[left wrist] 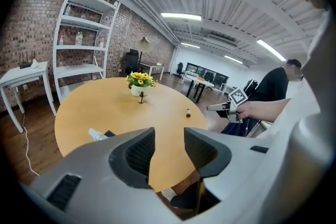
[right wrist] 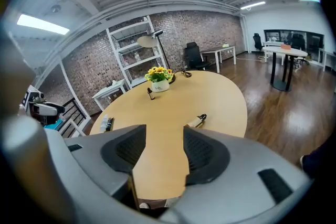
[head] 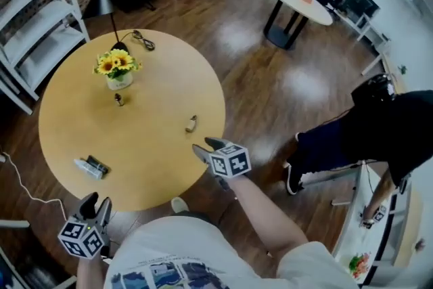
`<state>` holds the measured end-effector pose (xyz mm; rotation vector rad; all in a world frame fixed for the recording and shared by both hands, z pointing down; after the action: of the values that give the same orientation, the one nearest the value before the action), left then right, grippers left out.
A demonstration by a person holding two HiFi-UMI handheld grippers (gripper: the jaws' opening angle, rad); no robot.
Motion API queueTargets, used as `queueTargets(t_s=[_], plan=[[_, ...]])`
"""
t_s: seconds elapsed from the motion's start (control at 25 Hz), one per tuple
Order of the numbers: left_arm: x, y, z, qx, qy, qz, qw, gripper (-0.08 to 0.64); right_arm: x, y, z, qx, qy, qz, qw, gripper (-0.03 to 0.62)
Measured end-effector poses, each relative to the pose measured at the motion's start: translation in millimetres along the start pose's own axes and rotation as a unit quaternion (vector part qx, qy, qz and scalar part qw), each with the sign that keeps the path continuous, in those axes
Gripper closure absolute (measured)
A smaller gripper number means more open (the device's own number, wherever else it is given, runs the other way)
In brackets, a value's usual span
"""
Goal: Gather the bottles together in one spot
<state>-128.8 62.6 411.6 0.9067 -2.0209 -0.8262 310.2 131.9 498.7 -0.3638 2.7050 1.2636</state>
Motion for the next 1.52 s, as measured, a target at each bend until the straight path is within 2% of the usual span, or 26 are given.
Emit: queueTargets(t_s=[0.2,0.28,0.36,0.52,0.76,0.92,0.96,1.04,1.28,1.32,1.52], plan=[[2.5,-21.0,-23.2,-0.001,-0.021,0.002,0.9998,0.408,-41.7,-24.1,-36.1,0.012,-0.002,-0.009,1.0,0.347],[5.6,-21.8,-28.9,0.0,-0.034,0.01,0.9994,0.408,-57.1,-30.9,-59.0,0.022,-0.011,-0.026,0.999,0.352],[9.3,-22.2,-31.5,0.005,-0.046,0.017,0.9988,0.408,-70.4,-36.3,-82.6,0.034,-0.018,-0.049,0.998,0.392],[13.5,-24.1,-37.0,0.012,-0.067,0.024,0.9974,0.408,-96.0,-43.8,-123.8,0.055,-0.022,-0.094,0.994,0.396],[16.0,-25.8,-49.8,0.017,-0.085,0.038,0.9955,0.408,-116.6,-41.9,-166.3,0.097,-0.025,-0.176,0.979,0.397],[15.8,-29.6,-61.4,0.019,-0.088,0.048,0.9948,0.408,-124.7,-37.4,-186.7,0.128,-0.025,-0.235,0.963,0.412],[16.2,-30.5,-64.8,0.02,-0.089,0.048,0.9947,0.408,-125.2,-36.6,-190.9,0.136,-0.025,-0.244,0.96,0.438],[16.3,-31.7,-71.5,0.023,-0.089,0.05,0.9946,0.408,-125.6,-37.6,-195.4,0.149,-0.022,-0.241,0.959,0.458],[15.0,-35.1,-88.4,0.031,-0.085,0.051,0.9946,0.408,-121.0,-42.3,-197.4,0.165,-0.029,-0.182,0.969,0.471],[14.7,-36.2,-90.7,0.031,-0.084,0.05,0.9947,0.409,-119.1,-43.6,-197.1,0.164,-0.03,-0.172,0.971,0.491],[13.8,-39.8,-96.9,0.033,-0.081,0.044,0.9952,0.408,-103.5,-53.3,-186.9,0.125,-0.052,-0.11,0.985,0.499]])
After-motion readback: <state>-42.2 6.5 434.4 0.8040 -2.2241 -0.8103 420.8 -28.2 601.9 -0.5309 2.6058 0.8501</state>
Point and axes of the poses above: the fingertips, and each gripper's own axes: z backward along the fingers, x to its left, y out of its underside, the point moved 9 cm from there along z, backward along the fingers, and after that the axes turned 9 degrees about y, right-handed, at the moved point
